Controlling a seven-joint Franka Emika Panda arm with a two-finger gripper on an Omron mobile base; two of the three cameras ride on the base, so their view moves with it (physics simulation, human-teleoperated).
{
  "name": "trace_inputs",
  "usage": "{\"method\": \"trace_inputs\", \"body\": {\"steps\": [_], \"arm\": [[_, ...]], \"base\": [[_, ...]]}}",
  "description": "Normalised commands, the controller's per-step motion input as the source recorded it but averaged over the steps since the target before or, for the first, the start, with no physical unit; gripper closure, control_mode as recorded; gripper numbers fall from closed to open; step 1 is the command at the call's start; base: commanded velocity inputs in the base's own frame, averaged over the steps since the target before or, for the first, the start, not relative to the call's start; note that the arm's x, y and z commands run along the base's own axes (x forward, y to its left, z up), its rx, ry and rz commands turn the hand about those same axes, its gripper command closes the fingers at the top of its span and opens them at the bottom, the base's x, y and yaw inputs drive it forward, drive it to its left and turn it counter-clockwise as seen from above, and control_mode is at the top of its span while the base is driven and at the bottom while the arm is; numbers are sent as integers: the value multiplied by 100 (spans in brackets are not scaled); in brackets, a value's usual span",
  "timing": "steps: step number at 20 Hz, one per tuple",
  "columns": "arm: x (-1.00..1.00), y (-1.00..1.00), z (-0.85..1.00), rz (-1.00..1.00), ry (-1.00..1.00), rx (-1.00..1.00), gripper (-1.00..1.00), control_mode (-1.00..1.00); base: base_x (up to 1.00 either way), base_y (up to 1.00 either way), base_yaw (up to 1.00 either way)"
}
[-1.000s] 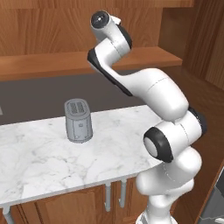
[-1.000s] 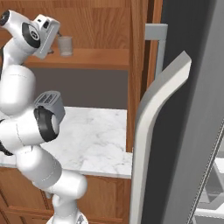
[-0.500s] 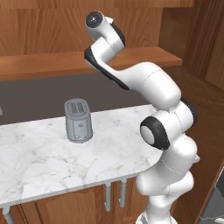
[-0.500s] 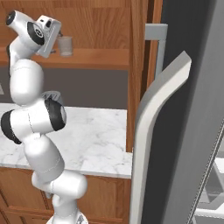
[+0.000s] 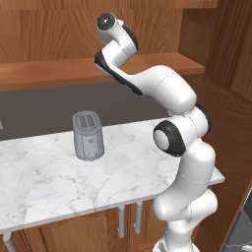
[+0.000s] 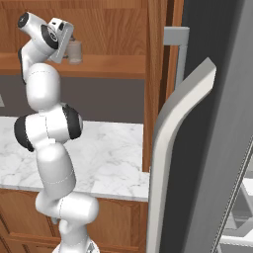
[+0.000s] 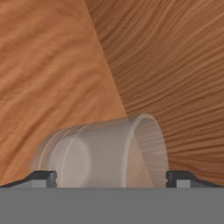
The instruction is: There is a bowl on the dining counter. Grab a lemon wedge from the fridge and place it in the bowl. Then get the liquor bottle and glass cup from the cabinet and place them next to the bowl.
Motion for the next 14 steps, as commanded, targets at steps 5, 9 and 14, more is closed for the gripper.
{"method": "trace_inputs", "body": {"steps": [5,9,14], "arm": [[15,0,-4,5,3,-2,-100,-100],[0,0,-9,3,3,-3,-100,-100],[0,0,-9,2,3,-2,100,-100]], "base": [[0,0,0],[0,0,0],[0,0,0]]}}
